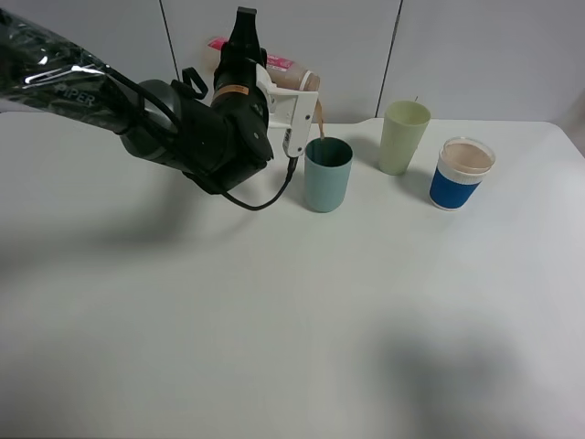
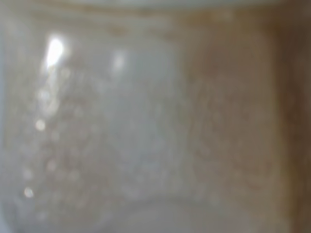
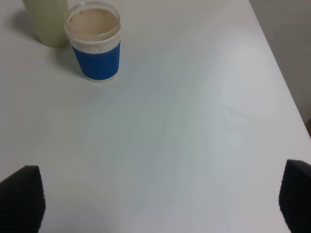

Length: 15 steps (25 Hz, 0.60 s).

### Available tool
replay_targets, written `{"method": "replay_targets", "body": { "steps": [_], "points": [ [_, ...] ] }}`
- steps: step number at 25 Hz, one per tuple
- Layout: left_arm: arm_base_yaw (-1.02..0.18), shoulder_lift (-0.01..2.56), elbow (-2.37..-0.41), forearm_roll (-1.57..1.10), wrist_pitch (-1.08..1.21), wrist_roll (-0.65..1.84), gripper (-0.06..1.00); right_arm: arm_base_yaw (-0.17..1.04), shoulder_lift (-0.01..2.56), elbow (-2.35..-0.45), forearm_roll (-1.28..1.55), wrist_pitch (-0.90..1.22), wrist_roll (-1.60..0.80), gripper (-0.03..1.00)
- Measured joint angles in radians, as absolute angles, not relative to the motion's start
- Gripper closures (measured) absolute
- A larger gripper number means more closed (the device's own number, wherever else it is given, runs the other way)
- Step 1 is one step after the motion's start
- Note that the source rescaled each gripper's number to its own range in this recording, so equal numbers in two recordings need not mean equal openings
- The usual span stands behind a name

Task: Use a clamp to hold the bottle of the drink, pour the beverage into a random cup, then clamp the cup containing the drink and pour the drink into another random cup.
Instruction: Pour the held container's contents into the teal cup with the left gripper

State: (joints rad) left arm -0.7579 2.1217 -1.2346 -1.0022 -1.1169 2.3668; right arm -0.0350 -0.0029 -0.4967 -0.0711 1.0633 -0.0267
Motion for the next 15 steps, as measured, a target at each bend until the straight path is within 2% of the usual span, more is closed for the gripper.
{"method": "replay_targets", "body": {
  "steps": [15],
  "points": [
    [-0.758,2.122,-1.235,-0.91,-1.124,2.368,0.91,-0.035,-0.003,-0.497,-0.071,1.063,-0.027,0.09]
  ]
}}
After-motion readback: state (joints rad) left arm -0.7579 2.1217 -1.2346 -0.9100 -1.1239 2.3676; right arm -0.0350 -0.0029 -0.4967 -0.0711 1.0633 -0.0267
